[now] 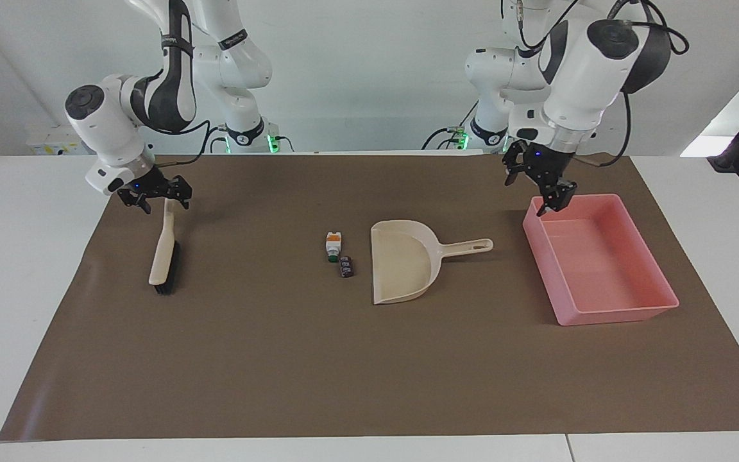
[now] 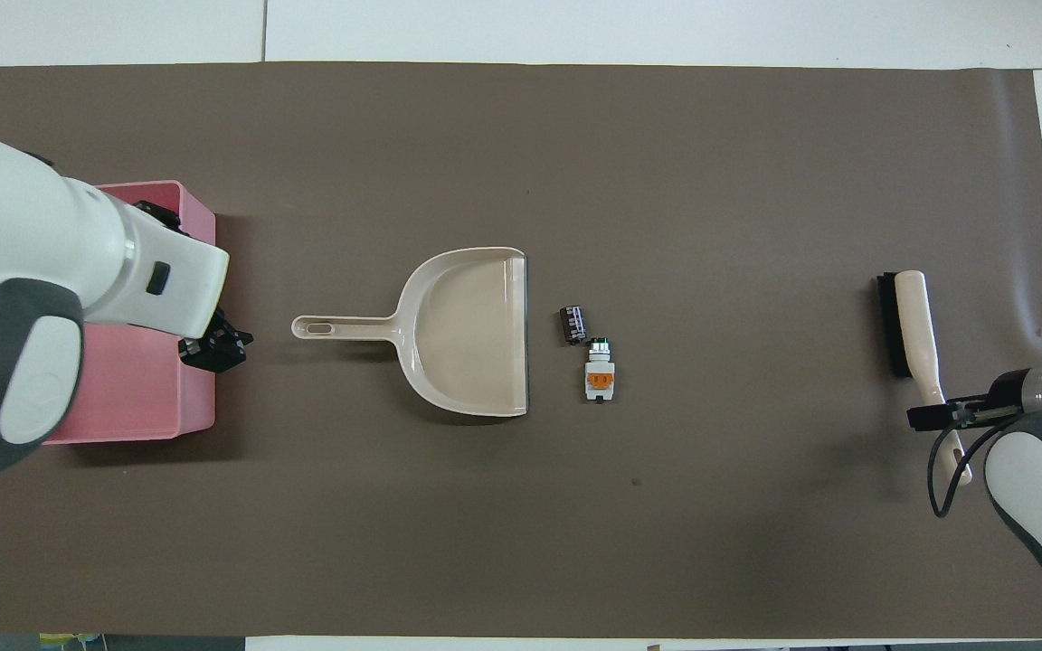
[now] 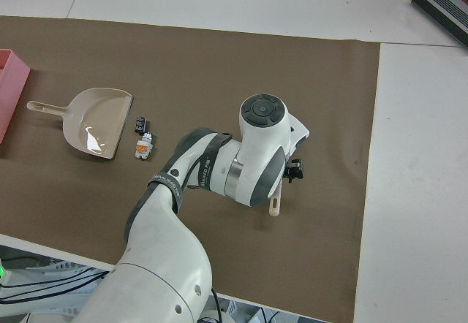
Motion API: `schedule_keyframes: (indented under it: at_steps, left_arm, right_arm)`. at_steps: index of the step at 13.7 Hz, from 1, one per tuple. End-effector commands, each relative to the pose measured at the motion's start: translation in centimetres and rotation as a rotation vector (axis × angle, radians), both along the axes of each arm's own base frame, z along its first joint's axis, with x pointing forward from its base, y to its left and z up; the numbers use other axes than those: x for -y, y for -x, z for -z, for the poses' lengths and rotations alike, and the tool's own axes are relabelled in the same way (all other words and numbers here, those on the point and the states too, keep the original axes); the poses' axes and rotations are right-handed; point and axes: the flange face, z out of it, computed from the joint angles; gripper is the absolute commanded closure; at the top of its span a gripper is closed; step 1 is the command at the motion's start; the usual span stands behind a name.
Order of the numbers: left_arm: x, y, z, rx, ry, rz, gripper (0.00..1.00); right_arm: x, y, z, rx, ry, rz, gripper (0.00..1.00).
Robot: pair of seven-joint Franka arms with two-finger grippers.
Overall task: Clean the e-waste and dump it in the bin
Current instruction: 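Reach the left gripper to the dustpan handle and grasp it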
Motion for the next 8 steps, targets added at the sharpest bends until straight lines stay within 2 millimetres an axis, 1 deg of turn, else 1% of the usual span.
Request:
schedule_keyframes:
  at_steps: [1,2,3,4,5,6,7,8]
  left_arm:
    - [3.6,0.7,3.6,0.016,-0.071,0.130,0.00]
    - [4.8,0.5,5.2,0.007,-0.094,0.152,0.00]
    - [6.5,0.9,6.7,-0.008,-0.113,0.186,0.00]
    - [7.1,1.0,8.0,-0.024,-0.134,0.197,0.00]
    - [7.5,0.9,9.2,-0.032,-0.166,0.212,0.02]
    - [8.9,1.1,10.7,-0.035,-0.195,0.246,0.03]
    - [9.3,1.0,11.9,-0.035,-0.206,0.243,0.03]
    - [9.6,0.9,12.9,-0.025,-0.209,0.243,0.03]
  right_arm:
    - [0.7,0.9,1.3,-0.007,-0.003,0.020,0.00]
    - [0.7,0.9,1.4,-0.008,-0.001,0.041,0.00]
    - [0.4,1.0,1.5,-0.009,0.001,0.066,0.01]
    - [0.2,1.1,1.7,-0.014,0.002,0.084,0.04]
    - [0.2,1.1,1.7,-0.010,0.004,0.092,0.09]
    - [0.3,1.0,2.0,-0.012,0.005,0.099,0.15]
    - [0.3,0.8,2.7,-0.015,0.006,0.105,0.16]
    - [0.4,0.8,2.7,-0.014,0.007,0.107,0.18]
